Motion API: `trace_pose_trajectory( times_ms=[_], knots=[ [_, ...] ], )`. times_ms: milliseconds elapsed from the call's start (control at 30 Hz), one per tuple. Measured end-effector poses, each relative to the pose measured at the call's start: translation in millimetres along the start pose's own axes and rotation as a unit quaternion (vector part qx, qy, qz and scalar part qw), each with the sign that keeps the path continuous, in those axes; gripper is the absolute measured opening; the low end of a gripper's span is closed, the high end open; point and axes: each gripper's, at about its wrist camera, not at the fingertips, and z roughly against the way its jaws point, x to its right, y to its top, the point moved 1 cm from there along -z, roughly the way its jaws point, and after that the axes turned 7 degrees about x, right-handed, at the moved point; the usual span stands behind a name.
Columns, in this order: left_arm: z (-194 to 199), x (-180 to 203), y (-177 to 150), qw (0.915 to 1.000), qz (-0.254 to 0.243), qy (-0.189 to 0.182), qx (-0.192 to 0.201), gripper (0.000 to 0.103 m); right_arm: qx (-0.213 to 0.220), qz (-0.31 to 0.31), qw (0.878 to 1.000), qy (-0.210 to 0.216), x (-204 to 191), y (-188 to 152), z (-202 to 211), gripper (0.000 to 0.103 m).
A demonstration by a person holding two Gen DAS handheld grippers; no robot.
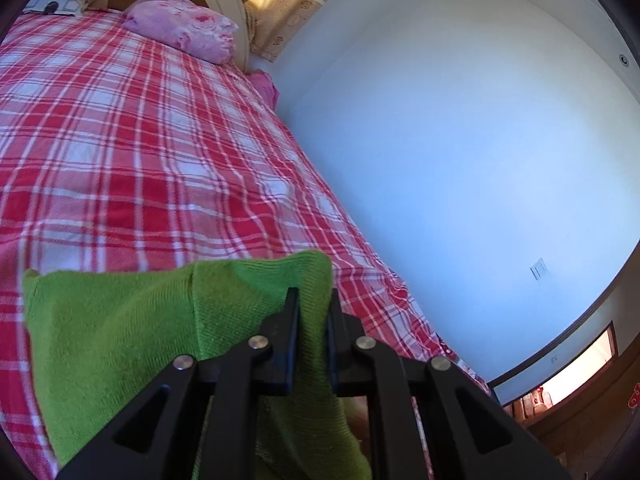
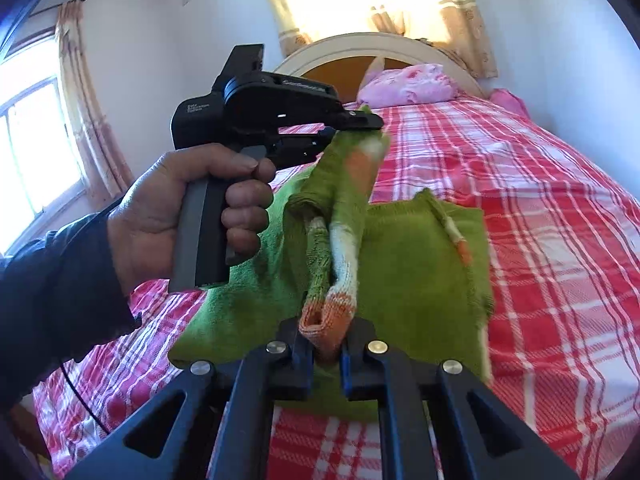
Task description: Fold small clothes
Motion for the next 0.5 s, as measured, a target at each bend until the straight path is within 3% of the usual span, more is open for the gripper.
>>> trace_pose_trajectory(
  times_ms=[300, 500],
  knots=[
    [-38.6, 24.5, -19.1, 0.9988, -0.03, -0.005, -0.037, 0.012, -0.013, -0.044, 0.998, -0.038, 35.3, -13.5, 19.3, 0.009],
    [-54.9, 30.9, -26.9, 0.9958, -0.06, 0.036, -0.058, 0.012, -0.035, -0.079, 0.995, -0.05, 55.6, -25.3, 12.8, 0.009]
  ],
)
